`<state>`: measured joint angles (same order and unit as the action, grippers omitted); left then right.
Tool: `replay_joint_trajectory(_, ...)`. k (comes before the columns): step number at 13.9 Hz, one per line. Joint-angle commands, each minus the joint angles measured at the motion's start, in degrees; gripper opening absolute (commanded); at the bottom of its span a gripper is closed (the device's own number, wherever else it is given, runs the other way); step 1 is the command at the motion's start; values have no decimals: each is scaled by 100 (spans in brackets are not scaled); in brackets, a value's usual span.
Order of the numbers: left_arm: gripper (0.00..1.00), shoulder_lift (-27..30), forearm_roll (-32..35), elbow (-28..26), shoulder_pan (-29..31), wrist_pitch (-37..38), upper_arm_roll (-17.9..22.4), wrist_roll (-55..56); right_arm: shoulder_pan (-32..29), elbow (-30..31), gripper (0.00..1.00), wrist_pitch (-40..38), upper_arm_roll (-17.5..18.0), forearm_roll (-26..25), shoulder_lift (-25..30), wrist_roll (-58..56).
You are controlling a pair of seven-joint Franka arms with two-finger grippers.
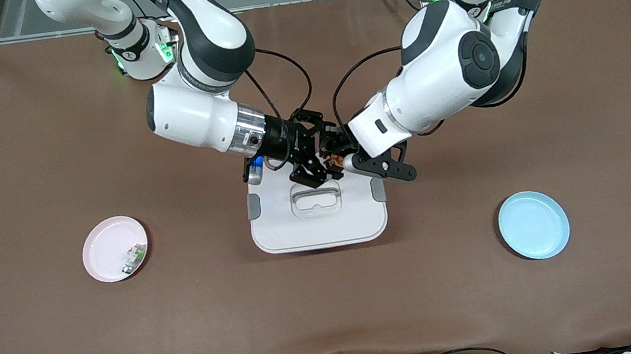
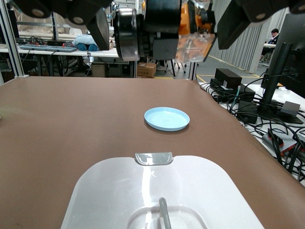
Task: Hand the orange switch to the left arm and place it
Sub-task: 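Grasp the switch block with the left gripper while the right gripper opens, then carry the switch block with the left gripper while the right gripper withdraws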
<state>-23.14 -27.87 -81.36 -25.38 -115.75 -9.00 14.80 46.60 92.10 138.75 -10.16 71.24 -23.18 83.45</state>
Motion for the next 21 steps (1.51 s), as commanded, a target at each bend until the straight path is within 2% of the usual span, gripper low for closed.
replay_joint_trajectory(1,10,-42,18,59,15,-18,30,-48,-124,10,100,-408,-3,-521,76,119)
replay_joint_trajectory(5,11,-33,396,50,147,17,65,-30,-283,71,100,-1156,-12,-1646,260,40)
replay_joint_trajectory(7,11,-24,405,50,278,61,74,-39,-362,220,100,-1359,-12,-2095,410,-47)
replay_joint_trajectory(11,11,-24,545,-2,726,70,65,-83,-520,615,100,-1982,-12,-2719,770,-942)
replay_joint_trajectory(14,11,2,598,-20,1087,228,74,-83,-739,651,100,-2614,-12,-3510,955,-1224)
replay_joint_trajectory(19,11,-112,1107,-81,1518,360,74,-91,-1179,765,100,-3337,-12,-4284,1245,-2164)
replay_joint_trajectory(21,12,-121,1537,-186,1659,360,74,-109,-1389,967,100,-3477,-12,-4443,1446,-2717)
